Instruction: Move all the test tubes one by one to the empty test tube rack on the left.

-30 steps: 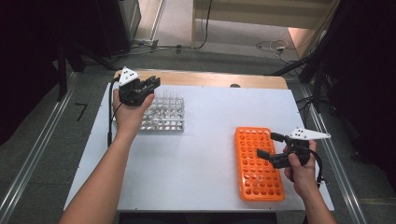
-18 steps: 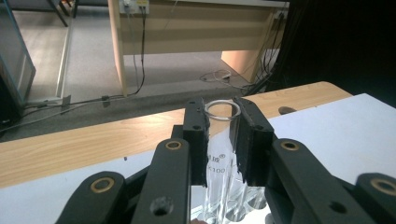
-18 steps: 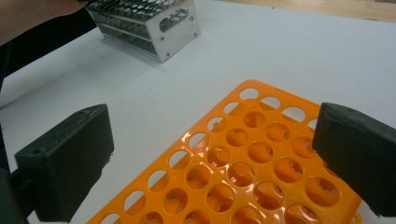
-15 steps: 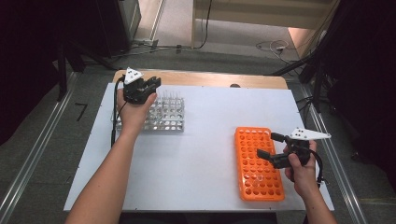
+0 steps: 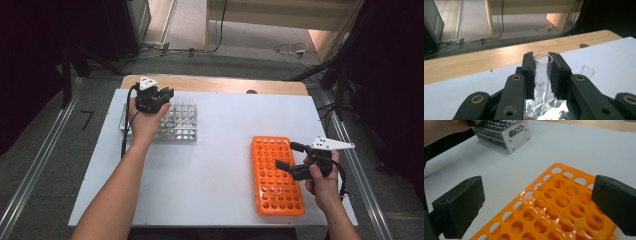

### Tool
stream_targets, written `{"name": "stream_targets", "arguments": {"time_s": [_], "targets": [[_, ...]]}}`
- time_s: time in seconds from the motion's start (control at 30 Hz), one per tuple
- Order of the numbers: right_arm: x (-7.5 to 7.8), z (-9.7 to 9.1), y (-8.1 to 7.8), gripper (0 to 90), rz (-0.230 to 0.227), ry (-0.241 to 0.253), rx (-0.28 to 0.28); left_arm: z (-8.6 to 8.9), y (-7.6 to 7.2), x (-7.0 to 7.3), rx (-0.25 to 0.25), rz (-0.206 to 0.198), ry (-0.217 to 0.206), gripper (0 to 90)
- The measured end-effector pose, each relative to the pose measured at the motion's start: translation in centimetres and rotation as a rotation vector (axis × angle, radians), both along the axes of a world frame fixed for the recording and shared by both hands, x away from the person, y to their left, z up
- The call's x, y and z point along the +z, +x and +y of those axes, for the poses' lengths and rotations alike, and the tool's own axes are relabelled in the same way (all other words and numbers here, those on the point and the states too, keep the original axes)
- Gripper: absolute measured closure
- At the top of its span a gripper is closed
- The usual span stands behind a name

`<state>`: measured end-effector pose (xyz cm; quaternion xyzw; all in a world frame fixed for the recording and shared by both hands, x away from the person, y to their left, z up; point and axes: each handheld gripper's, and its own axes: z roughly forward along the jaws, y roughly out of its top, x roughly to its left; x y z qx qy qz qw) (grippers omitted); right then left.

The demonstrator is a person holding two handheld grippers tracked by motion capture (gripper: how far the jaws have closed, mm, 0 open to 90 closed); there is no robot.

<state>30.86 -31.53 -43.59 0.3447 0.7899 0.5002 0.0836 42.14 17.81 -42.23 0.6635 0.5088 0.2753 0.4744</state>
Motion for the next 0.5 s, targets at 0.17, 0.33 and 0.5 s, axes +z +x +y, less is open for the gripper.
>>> {"name": "stream_targets", "arguments": {"time_s": [0.17,0.33,0.5], "targets": [[-0.03,0.01,0.01,0.0,-0.001,-0.001,0.0,-0.29,0.07,-0.24,-0.005,0.026,0.017,73.4],[-0.1,0.05,0.02,0.0,0.003,-0.001,0.0,-0.29,0.12,-0.42,-0.01,0.05,0.015,71.6],[-0.15,0.02,0.06,0.0,0.003,-0.004,0.002,-0.27,0.01,-0.53,-0.011,0.049,0.011,70.5]]}}
